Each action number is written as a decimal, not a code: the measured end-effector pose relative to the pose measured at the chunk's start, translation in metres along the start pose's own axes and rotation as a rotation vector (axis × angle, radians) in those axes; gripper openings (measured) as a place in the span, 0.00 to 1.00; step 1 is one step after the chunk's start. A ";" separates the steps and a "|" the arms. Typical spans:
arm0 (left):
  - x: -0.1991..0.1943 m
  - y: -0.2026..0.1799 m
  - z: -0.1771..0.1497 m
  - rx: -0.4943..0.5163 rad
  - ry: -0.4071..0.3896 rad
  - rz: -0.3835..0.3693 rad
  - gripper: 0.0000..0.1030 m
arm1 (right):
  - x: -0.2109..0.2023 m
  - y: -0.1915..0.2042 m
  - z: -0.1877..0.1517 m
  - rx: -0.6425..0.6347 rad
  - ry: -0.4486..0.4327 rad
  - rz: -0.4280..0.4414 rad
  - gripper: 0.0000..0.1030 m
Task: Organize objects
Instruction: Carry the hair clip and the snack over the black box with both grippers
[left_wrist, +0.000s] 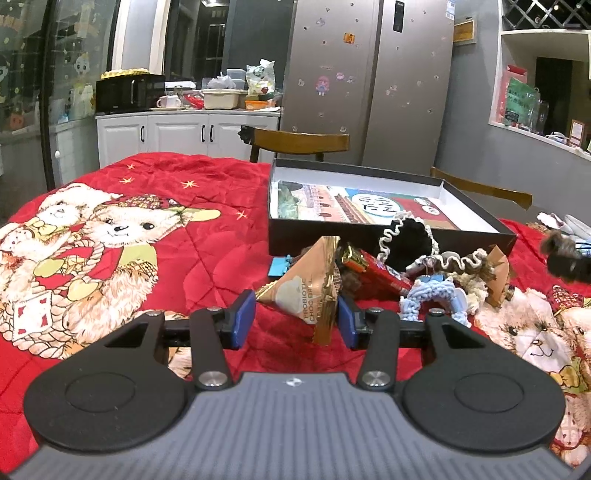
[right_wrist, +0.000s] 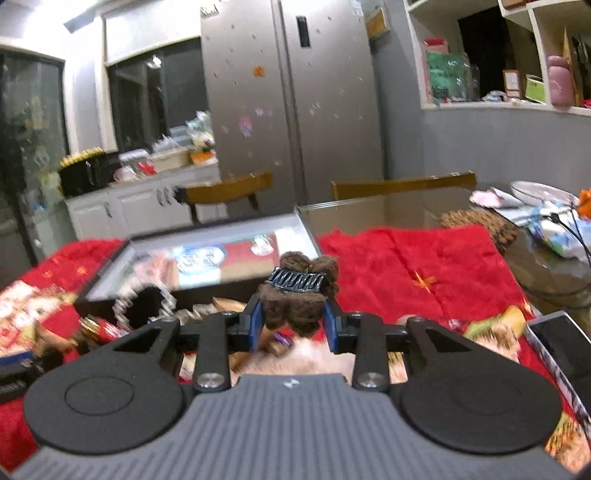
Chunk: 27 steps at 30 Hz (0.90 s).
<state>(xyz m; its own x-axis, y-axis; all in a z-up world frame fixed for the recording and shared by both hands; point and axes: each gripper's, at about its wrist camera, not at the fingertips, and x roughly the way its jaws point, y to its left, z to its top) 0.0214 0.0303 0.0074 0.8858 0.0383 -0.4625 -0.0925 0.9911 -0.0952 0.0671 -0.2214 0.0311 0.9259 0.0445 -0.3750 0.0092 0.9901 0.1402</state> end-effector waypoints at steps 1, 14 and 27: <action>-0.001 0.000 0.001 0.000 -0.004 0.002 0.51 | -0.004 0.000 0.004 0.004 -0.014 0.019 0.36; -0.017 -0.008 0.062 0.024 -0.107 -0.028 0.51 | 0.012 0.025 0.087 0.048 0.090 0.313 0.36; 0.037 -0.016 0.147 0.018 -0.096 -0.121 0.51 | 0.096 0.081 0.121 0.089 0.182 0.373 0.36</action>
<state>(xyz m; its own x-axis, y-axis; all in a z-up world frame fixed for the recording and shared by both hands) 0.1224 0.0347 0.1209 0.9293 -0.0706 -0.3624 0.0251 0.9914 -0.1287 0.2022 -0.1533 0.1176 0.7906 0.4281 -0.4379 -0.2738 0.8867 0.3725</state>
